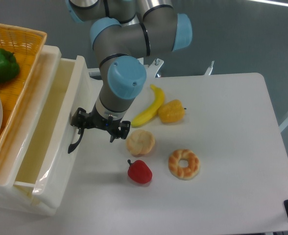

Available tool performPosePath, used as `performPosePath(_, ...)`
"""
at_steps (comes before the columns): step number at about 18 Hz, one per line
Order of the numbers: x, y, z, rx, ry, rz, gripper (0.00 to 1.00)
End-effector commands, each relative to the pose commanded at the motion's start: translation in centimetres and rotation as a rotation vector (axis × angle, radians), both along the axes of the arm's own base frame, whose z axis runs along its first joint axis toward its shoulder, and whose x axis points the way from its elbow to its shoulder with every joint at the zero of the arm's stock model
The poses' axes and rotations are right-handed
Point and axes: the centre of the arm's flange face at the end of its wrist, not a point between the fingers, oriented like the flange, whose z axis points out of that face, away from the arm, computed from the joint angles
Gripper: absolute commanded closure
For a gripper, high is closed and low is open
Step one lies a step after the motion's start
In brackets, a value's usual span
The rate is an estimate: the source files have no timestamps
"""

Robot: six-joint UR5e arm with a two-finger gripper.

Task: Slide the top white drawer open
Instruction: 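Pull the upper white drawer outward by its handle, away from the cabinet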

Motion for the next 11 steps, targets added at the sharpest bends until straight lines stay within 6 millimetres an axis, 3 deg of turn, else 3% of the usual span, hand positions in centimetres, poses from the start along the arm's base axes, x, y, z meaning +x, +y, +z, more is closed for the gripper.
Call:
performPosePath(5,-2.0,-0.8,0.9,0.013,0.013,0.032,0.0)
performPosePath(11,-2.7,-1.0,0.4,0.01,0.009,0.042,0.0)
